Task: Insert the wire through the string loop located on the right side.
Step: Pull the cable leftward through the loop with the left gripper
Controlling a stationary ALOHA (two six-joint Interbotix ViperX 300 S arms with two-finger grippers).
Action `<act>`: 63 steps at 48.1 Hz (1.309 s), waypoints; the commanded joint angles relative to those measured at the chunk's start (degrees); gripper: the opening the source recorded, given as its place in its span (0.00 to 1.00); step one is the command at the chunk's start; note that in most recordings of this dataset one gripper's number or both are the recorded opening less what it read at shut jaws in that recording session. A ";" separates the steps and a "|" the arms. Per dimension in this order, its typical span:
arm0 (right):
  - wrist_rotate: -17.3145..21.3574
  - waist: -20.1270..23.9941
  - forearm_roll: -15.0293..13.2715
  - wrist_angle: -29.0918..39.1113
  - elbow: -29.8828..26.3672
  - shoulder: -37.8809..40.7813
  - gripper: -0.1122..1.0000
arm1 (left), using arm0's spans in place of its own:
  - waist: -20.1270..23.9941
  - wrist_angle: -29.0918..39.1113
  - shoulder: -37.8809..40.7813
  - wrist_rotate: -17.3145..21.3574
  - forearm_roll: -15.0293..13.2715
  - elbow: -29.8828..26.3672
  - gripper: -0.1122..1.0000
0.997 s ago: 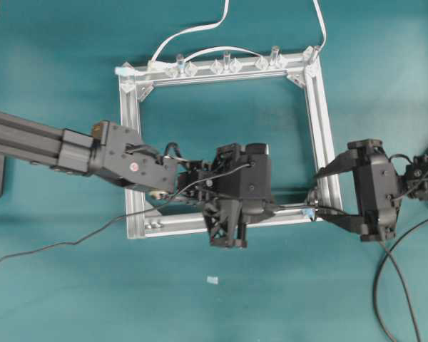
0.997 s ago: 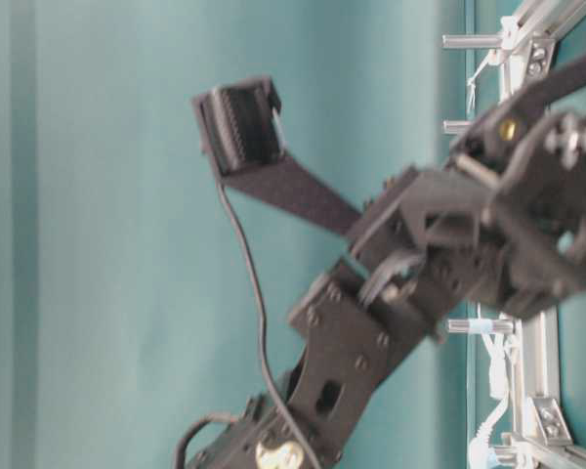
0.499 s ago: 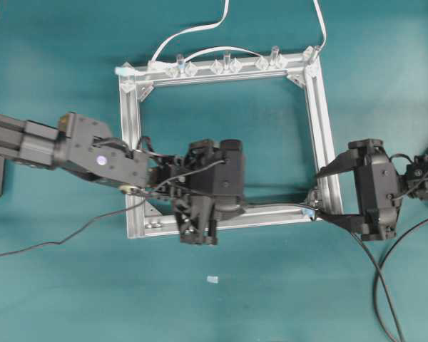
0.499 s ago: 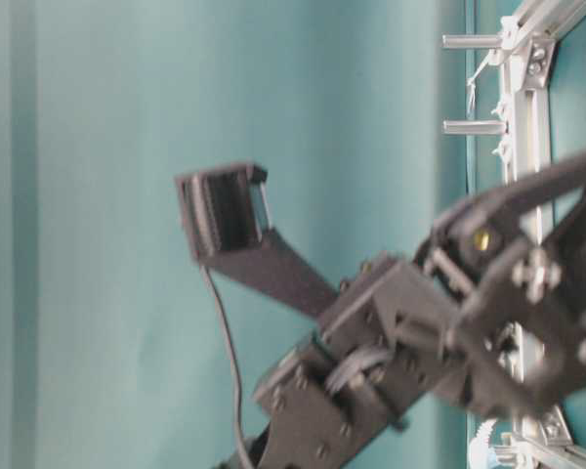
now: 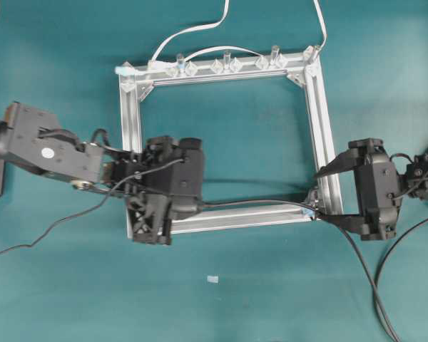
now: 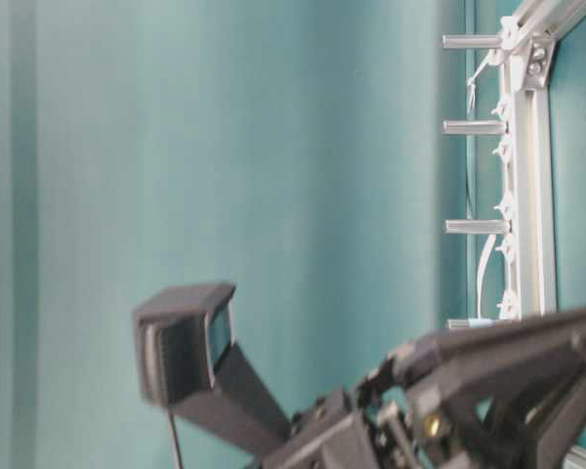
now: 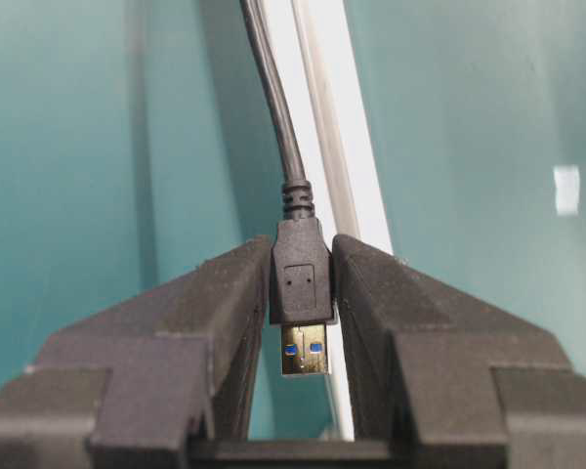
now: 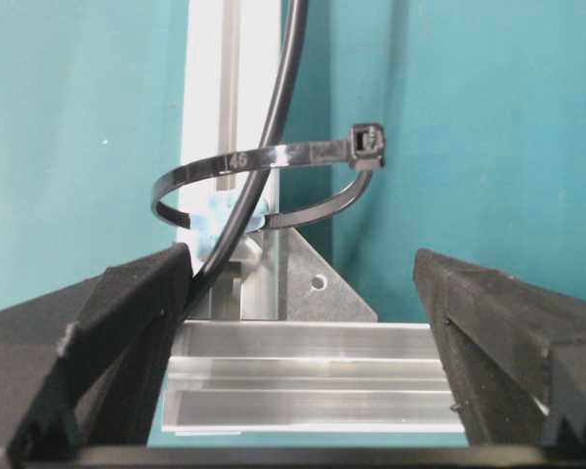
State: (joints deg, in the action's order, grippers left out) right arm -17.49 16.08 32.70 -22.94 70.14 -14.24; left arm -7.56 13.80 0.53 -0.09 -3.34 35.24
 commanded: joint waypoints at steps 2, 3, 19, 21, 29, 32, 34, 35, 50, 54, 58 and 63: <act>-0.18 -0.09 0.00 -0.18 -0.35 -0.26 0.97 | -0.53 0.88 -3.69 -0.62 -0.09 1.23 0.30; -0.18 -0.09 -0.09 -0.18 -0.35 -0.35 0.97 | -0.62 1.14 -4.04 -0.88 -0.09 1.58 0.30; -0.18 -0.09 -0.09 -0.18 -0.44 -0.26 0.97 | -4.75 6.06 -10.37 -5.98 -0.09 8.70 0.30; -0.18 -0.09 -0.09 -0.18 -0.53 -0.35 0.97 | -5.36 6.50 -11.16 -7.03 -0.09 9.67 0.30; -0.18 -0.09 0.00 -0.18 -0.62 -0.26 0.97 | -7.12 7.12 -13.71 -11.69 -0.09 13.18 0.30; -0.18 -0.09 -0.09 -0.18 -0.70 -0.35 0.97 | -7.38 7.29 -14.50 -13.54 -0.09 14.41 0.30; -0.18 -0.09 -0.09 -0.09 -0.70 -0.26 0.97 | -7.47 7.29 -15.12 -14.85 -0.09 15.29 0.30; -0.18 -0.09 -0.09 0.00 -0.79 -0.26 0.97 | -7.47 7.38 -15.29 -15.56 -0.09 15.64 0.30; -0.18 -0.09 -0.09 0.88 -1.14 -0.35 0.97 | -7.65 8.26 -15.91 -17.75 0.35 18.37 0.30; -0.18 -0.09 0.00 0.88 -1.14 -0.35 0.97 | -7.56 10.11 -15.21 -18.46 0.35 18.19 0.31; -0.18 -0.09 -0.09 0.88 -1.14 -0.35 0.97 | -7.56 12.74 -14.06 -18.90 0.44 17.58 0.34; -0.18 -0.09 -0.09 0.88 -1.14 -0.26 0.97 | -7.56 13.62 -13.54 -18.90 0.44 16.96 0.61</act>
State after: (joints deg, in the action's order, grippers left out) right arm -17.58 15.91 32.70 -21.88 69.96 -14.15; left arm -14.85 26.98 -12.83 -18.54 -3.08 53.79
